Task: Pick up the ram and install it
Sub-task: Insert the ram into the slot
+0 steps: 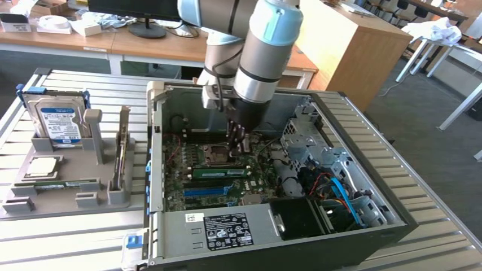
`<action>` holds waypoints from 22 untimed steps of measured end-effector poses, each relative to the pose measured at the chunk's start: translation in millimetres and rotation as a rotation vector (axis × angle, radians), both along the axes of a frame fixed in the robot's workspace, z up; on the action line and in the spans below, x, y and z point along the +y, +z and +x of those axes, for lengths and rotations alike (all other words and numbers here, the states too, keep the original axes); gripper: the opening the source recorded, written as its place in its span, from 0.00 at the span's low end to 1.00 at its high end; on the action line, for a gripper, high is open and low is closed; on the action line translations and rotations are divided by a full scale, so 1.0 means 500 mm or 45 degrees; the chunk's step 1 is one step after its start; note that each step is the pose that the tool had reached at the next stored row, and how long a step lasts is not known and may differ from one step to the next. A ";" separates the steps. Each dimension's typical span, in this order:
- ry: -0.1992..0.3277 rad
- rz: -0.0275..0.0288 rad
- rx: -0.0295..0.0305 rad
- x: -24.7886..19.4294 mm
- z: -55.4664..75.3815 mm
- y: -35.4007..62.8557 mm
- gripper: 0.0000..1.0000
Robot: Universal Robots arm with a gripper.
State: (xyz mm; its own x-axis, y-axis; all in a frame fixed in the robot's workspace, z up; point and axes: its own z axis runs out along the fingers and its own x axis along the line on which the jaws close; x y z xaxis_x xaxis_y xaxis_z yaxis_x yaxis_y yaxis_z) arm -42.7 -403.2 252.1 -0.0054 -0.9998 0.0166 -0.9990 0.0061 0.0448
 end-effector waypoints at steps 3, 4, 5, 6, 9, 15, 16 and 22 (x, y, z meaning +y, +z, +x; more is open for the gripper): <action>0.000 0.0001 0.0000 0.0012 -0.014 0.000 0.10; 0.000 0.0001 -0.0001 0.0017 -0.020 0.000 0.10; 0.000 0.0002 -0.0001 0.0019 -0.024 0.000 0.10; 0.000 0.0002 -0.0001 0.0023 -0.028 0.000 0.10; 0.000 0.0001 -0.0001 0.0033 -0.041 -0.001 0.10; 0.000 0.0001 0.0000 0.0045 -0.062 -0.001 0.10; 0.000 0.0000 -0.0001 0.0046 -0.065 -0.001 0.10; 0.000 0.0000 -0.0001 0.0045 -0.070 -0.001 0.10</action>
State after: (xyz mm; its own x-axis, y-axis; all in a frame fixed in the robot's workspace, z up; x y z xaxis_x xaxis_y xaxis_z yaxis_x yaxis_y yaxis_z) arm -77.5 -400.9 251.7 -0.0052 -0.9998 0.0166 -0.9990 0.0059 0.0448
